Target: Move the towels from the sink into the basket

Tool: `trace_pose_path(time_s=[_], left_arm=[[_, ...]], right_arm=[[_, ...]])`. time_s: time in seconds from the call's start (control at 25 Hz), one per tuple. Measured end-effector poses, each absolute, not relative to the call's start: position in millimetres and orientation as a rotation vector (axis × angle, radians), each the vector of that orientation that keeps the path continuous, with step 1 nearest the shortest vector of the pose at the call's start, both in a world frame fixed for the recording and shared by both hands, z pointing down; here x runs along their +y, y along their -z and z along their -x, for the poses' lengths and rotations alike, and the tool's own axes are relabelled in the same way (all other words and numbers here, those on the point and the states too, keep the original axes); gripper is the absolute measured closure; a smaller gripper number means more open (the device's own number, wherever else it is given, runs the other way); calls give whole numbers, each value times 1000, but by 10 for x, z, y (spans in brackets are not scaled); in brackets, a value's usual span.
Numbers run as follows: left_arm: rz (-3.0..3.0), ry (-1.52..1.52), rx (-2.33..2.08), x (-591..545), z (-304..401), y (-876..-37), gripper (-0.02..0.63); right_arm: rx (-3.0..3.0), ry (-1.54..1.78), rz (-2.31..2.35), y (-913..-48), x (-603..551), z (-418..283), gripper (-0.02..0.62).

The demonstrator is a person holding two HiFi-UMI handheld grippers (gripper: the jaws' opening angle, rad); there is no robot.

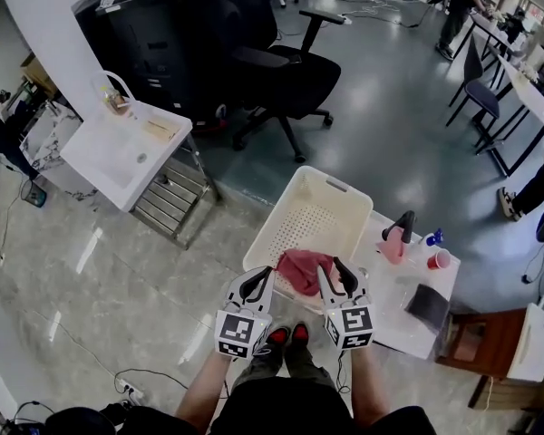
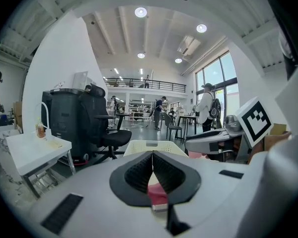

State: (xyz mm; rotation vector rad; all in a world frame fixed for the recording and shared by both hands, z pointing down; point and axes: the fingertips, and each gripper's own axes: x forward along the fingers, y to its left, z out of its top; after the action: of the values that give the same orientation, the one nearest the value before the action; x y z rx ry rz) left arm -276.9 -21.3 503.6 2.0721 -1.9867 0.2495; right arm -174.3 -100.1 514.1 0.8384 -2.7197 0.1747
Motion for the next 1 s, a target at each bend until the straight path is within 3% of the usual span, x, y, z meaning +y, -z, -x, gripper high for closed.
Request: trace_pose_path(time_s=[0.56,1.0], left_arm=[[-2391,-206,-1787,-468,2197,-4608,598],[-2604,-184,-1576,-590,1680,-4441,598]], right_arm=[[-2641,-134,-1243,-4753,-956,966,546],[-2498,-102,-1549,-4633,-826,261,558]])
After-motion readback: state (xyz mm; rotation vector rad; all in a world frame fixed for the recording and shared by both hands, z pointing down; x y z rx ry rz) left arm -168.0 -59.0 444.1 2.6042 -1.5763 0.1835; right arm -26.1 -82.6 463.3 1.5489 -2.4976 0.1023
